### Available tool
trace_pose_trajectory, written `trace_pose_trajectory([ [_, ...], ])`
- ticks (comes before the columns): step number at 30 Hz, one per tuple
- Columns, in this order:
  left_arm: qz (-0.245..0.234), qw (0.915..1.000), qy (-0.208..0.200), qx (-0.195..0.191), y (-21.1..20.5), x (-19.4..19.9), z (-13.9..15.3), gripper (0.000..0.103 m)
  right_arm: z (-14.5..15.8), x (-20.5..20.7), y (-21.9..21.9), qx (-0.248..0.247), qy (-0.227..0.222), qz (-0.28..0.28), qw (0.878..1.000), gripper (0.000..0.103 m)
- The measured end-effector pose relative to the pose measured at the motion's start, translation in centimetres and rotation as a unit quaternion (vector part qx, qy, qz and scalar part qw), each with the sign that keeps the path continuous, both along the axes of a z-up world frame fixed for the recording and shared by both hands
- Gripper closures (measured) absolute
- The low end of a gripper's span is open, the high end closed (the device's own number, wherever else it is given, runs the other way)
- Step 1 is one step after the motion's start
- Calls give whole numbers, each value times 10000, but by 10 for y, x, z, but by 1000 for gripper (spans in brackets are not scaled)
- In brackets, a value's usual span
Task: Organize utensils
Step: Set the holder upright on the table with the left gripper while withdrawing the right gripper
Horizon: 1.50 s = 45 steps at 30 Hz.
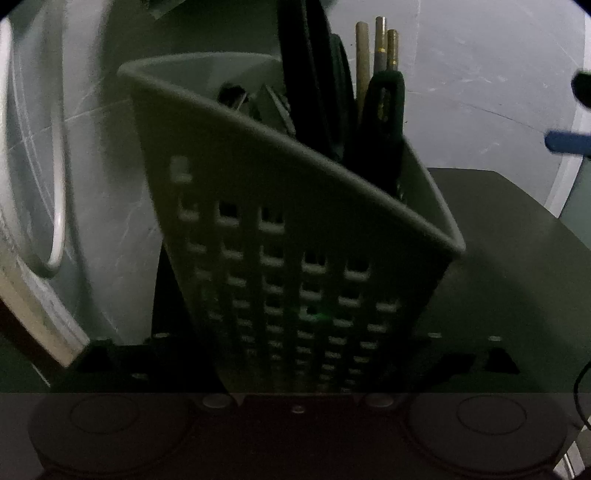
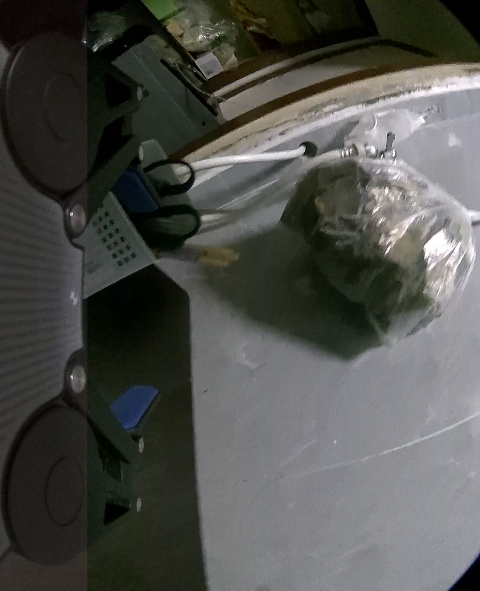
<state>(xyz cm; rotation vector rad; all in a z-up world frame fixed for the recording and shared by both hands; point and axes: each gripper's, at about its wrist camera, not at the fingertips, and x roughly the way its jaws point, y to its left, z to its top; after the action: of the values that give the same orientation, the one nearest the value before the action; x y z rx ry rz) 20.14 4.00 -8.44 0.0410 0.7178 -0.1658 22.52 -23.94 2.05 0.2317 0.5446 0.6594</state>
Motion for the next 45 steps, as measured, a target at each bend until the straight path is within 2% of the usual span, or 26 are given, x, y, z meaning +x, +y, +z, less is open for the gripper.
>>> trace_pose_trajectory([
  [5, 209, 9997, -53, -73, -3, -11, 2, 4, -8, -9, -2, -147, 115, -280, 9994, 0],
  [9, 370, 9986, -228, -295, 0, -27, 5, 1, -12, -17, -2, -268, 210, -554, 9979, 0],
  [18, 257, 9961, -556, -635, 14, -67, 11, 1, -3, -67, 10, -476, 90, -1298, 9904, 0],
  [23, 488, 9949, -724, -501, 22, -96, 24, 1, 0, -107, 19, -618, -19, -1597, 9852, 0],
  [27, 411, 9944, -897, -389, 29, -117, 35, 1, 6, -136, 25, -690, -100, -1771, 9817, 0],
  [37, 541, 9892, -1295, -418, 44, -161, 75, 1, 20, -197, 44, -727, -383, -2117, 9739, 0],
  [45, 489, 9882, -1365, -483, 48, -192, 87, 1, 25, -230, 47, -682, -418, -2242, 9712, 0],
])
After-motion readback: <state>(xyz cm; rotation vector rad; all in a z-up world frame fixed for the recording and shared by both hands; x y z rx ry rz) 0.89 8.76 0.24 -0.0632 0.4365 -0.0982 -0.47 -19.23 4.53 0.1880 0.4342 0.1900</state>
